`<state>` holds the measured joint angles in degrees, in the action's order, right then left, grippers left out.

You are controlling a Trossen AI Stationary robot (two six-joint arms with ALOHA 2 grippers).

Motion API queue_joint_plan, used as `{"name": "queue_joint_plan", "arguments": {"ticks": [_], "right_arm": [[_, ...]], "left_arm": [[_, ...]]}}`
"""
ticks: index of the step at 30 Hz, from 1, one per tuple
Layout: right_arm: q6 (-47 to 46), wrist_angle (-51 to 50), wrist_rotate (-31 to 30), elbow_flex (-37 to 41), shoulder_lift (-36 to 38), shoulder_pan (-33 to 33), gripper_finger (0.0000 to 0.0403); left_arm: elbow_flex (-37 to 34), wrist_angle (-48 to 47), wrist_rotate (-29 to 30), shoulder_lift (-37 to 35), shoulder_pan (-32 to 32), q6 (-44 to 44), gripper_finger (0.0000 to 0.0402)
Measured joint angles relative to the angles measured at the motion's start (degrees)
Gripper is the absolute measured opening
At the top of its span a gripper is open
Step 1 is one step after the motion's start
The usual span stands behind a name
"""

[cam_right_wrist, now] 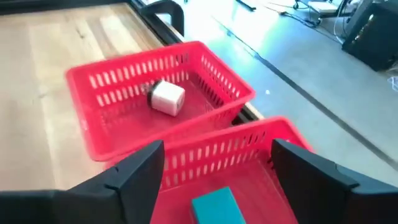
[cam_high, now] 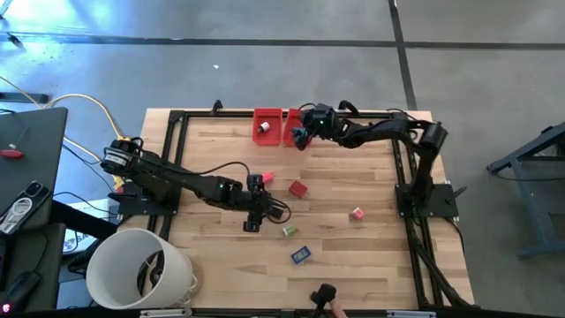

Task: Pick & Place Office items
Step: Put the right pink charger adapter into the left red basket

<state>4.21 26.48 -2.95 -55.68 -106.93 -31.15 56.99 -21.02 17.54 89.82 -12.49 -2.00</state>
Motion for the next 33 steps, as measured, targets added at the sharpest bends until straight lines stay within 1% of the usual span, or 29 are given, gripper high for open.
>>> {"name": "queue_joint_plan", "arguments": {"ticks": [5, 9, 14, 19, 22, 27, 33], "right_arm": [[0.20, -11.57, 0.52, 0.00, 8.84, 2.70, 0.0277], [-0.13, -24.74, 1.70, -0.02, 16.64, 6.35, 0.0275], [-4.89, -43.72, 7.46, -0.02, 24.97, 11.25, 0.0274], [-13.20, -60.27, 12.49, 0.00, 30.23, 16.51, 0.0274], [-18.44, -66.90, 13.97, 0.00, 31.54, 20.28, 0.0274], [-27.90, -73.03, 13.26, 0.02, 31.64, 27.17, 0.0274], [-34.16, -75.29, 9.04, 3.05, 31.66, 35.64, 0.0274]], "left_arm": [[0.00, -0.04, -0.25, 0.00, 0.00, -1.30, 0.0321], [0.00, -0.04, -3.16, 0.00, 0.00, -1.44, 0.0321], [0.00, 0.02, -4.22, 0.00, -0.04, -2.63, 0.0321], [0.00, 0.02, -4.22, 0.00, -0.28, -3.91, 0.0321], [0.00, 0.01, -4.25, 0.00, -0.84, -4.05, 0.0321], [0.00, 0.02, -4.28, 0.00, -1.74, -4.30, 0.0321], [0.00, 0.00, -4.31, 0.00, -2.94, -5.86, 0.0321]]}}
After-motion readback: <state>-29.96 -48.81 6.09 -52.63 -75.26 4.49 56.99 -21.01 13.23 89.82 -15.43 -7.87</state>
